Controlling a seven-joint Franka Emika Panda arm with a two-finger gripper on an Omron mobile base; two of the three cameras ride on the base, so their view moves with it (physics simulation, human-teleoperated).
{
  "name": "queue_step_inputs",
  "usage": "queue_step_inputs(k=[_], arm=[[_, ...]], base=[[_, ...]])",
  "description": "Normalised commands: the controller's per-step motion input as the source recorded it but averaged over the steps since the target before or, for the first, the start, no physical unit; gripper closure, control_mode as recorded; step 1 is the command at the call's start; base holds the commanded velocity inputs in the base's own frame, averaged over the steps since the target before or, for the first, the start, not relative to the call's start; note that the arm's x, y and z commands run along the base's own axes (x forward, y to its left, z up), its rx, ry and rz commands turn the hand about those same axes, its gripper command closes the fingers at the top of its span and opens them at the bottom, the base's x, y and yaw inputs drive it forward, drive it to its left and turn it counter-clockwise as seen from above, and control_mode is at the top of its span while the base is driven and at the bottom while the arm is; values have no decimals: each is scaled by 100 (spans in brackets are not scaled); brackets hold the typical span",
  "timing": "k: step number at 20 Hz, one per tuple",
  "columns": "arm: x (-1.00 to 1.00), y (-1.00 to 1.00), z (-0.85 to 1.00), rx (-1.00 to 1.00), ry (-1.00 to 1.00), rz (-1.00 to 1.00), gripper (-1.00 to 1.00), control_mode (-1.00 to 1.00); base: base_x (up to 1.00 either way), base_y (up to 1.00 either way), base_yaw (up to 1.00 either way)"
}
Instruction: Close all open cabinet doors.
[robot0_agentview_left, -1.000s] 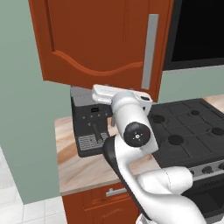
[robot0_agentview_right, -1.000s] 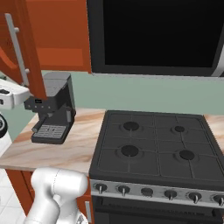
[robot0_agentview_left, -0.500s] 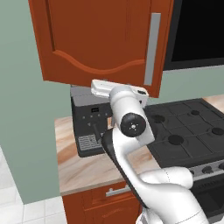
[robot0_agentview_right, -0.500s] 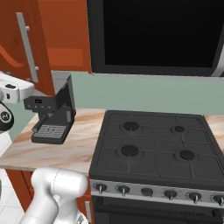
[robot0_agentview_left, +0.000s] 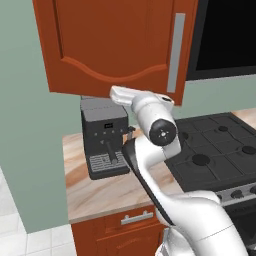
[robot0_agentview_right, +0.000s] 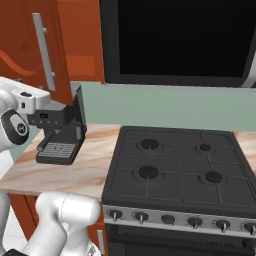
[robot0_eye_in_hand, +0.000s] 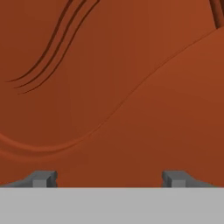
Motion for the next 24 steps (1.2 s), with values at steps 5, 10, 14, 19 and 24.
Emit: queue_step_inputs(k=[5,10,14,19,24], arm=[[26,-28,-1,1,-1,10,-100,-100],[35,-15,0,0,0,7,-100,-100],[44,-4,-4,0,0,4,-100,-100],[39,-9,-1,0,0,4,-100,-100],[19,-13,0,0,0,4,-100,-100]], base=[[0,0,0],[0,0,0],[0,0,0],[0,0,0],[0,0,0]])
